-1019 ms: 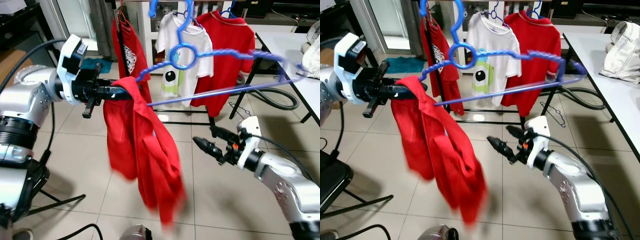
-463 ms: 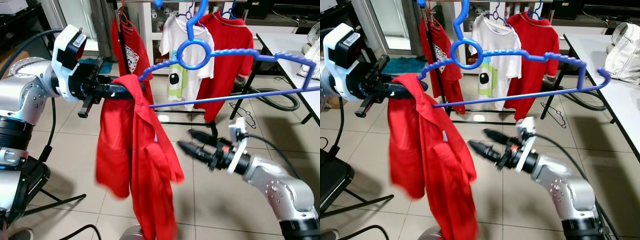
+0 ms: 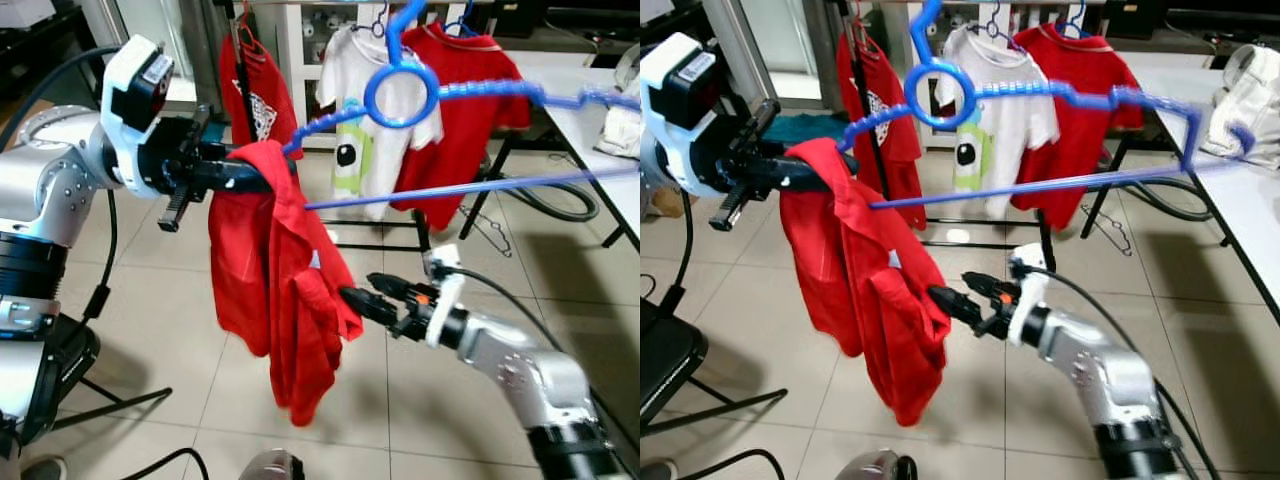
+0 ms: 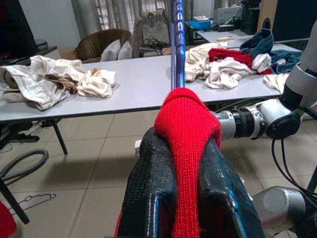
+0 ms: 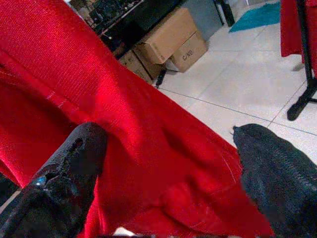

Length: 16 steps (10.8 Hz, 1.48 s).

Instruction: Hang hanger

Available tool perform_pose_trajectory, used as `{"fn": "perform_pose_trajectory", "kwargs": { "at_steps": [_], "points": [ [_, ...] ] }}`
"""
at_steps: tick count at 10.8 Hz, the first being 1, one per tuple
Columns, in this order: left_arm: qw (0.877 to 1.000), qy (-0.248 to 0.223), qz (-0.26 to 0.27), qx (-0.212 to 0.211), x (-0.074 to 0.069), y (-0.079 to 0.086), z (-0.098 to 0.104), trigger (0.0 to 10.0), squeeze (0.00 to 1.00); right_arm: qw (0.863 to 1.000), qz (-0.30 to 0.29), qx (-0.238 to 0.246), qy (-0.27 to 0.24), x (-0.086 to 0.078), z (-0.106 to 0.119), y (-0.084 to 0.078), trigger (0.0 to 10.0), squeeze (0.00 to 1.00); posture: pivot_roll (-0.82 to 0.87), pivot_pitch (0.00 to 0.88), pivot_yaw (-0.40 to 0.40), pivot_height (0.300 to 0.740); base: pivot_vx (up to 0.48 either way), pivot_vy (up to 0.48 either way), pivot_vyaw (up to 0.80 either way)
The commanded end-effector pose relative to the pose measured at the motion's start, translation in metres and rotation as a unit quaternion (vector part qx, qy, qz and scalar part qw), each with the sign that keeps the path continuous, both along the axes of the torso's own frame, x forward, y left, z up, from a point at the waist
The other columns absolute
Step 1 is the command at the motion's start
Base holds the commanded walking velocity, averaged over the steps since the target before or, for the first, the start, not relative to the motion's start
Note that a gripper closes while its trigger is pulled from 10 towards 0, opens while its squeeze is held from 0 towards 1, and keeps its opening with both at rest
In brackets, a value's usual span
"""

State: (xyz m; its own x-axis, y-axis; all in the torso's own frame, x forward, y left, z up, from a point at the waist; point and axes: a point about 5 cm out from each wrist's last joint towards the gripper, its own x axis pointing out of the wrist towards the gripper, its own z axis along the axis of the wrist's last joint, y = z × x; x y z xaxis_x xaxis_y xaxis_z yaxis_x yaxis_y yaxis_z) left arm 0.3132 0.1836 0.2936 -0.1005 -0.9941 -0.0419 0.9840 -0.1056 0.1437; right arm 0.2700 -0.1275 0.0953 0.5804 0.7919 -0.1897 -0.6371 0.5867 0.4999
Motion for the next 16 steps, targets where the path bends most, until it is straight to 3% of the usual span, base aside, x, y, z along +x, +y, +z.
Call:
{"fn": "perform_pose_trajectory", "kwargs": {
  "at_steps": [1, 2, 4, 6, 7, 8, 10, 12, 13, 14, 15, 16],
  "points": [
    [1.0, -0.02, 0.002, -0.007, -0.001, 0.002, 0.01, 0.0, 0.0, 1.0, 0.006, 0.003, 0.001, 0.002, 0.002, 0.003, 10.0, 0.6, 0.09, 0.0, 0.073, 0.74, 0.0, 0.0, 0.0],
    [1.0, -0.021, 0.007, -0.008, 0.0, 0.003, 0.011, 0.0, 0.0, 1.0, 0.024, -0.004, 0.006, -0.003, -0.001, 0.003, 10.0, 0.0, 0.08, 0.0, 0.073, 0.74, 0.0, 0.0, 0.0],
    [0.999, -0.03, 0.022, -0.011, 0.002, 0.005, 0.012, 0.0, 0.0, 0.993, 0.087, -0.074, 0.012, -0.02, -0.015, -0.001, 10.0, 0.0, 0.08, 0.0, 0.076, 0.74, 0.0, 0.0, 0.0],
    [0.999, -0.04, 0.033, -0.017, 0.005, 0.007, 0.015, 0.0, 0.0, 0.988, 0.088, -0.122, 0.033, -0.024, -0.029, -0.008, 10.0, 0.0, 0.08, 0.0, 0.078, 0.74, 0.0, 0.0, 0.0],
    [0.998, -0.043, 0.037, -0.018, 0.006, 0.008, 0.017, 0.0, 0.0, 0.988, 0.084, -0.127, 0.036, -0.024, -0.031, -0.011, 4.0, 0.0, 0.08, 0.0, 0.078, 0.74, 0.0, 0.0, 0.0],
    [0.998, -0.045, 0.039, -0.018, 0.006, 0.009, 0.017, 0.0, 0.0, 0.986, 0.083, -0.137, 0.039, -0.024, -0.033, -0.013, 0.0, 0.0, 0.08, 0.0, 0.079, 0.74, 0.0, 0.0, 0.0],
    [0.998, -0.049, 0.045, -0.016, 0.007, 0.012, 0.019, 0.0, 0.0, 0.981, 0.055, -0.179, 0.051, -0.021, -0.043, -0.025, 0.0, 0.0, 0.08, 0.0, 0.08, 0.74, 0.0, 0.0, 0.0],
    [0.998, -0.05, 0.046, -0.014, 0.006, 0.013, 0.018, 0.0, 0.0, 0.984, 0.021, -0.17, 0.055, -0.016, -0.045, -0.032, 0.0, 0.0, 0.08, 0.0, 0.08, 0.74, 0.0, 0.0, 0.0],
    [0.998, -0.051, 0.049, -0.008, 0.006, 0.013, 0.015, 0.0, 0.0, 0.987, -0.021, -0.16, -0.004, -0.006, -0.032, -0.038, 10.0, 0.0, 0.08, 0.0, 0.077, 0.74, 0.0, 0.0, 0.0],
    [0.997, -0.051, 0.054, -0.001, 0.007, 0.014, 0.013, 0.0, 0.0, 0.991, -0.032, -0.117, -0.054, -0.005, -0.016, -0.038, 10.0, 0.35, 0.08, 0.0, 0.078, 0.74, 0.0, 0.0, 0.0],
    [0.997, -0.052, 0.056, 0.0, 0.008, 0.015, 0.012, 0.0, 0.0, 0.994, -0.021, -0.07, -0.085, -0.011, -0.003, -0.038, 10.0, 1.0, 0.08, 0.0, 0.079, 0.74, 0.0, 0.0, 0.0],
    [0.997, -0.051, 0.058, -0.001, 0.008, 0.015, 0.011, 0.0, 0.0, 0.992, 0.006, -0.062, -0.106, -0.02, 0.002, -0.039, 10.0, 1.0, 0.08, 0.0, 0.082, 0.74, 0.0, 0.0, 0.0]
  ]
}}
